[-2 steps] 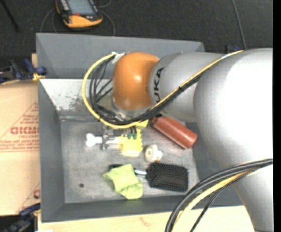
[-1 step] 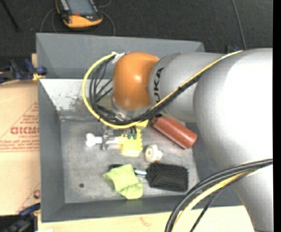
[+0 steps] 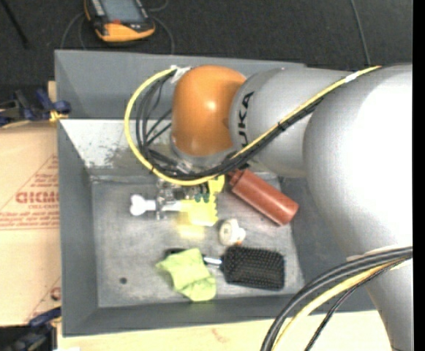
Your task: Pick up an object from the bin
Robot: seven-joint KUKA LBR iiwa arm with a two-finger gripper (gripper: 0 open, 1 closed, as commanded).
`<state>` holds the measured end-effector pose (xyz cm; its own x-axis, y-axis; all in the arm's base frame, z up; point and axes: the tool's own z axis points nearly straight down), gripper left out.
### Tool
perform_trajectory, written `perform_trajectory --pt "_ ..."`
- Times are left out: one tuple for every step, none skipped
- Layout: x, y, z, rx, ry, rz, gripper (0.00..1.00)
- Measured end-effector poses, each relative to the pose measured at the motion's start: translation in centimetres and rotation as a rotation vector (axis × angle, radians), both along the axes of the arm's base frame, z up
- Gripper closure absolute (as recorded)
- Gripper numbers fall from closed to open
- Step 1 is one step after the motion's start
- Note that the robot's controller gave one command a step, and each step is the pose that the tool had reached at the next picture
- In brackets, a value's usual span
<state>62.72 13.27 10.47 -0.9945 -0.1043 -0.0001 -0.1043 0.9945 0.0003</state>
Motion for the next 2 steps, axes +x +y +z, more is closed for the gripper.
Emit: perform_trajectory --pt "0.1 -0.4 7.3 0.000 -0.001 -0.007 1.00" --pt "1.0 0.4 11.7 0.001 -0.005 -0.023 1.00"
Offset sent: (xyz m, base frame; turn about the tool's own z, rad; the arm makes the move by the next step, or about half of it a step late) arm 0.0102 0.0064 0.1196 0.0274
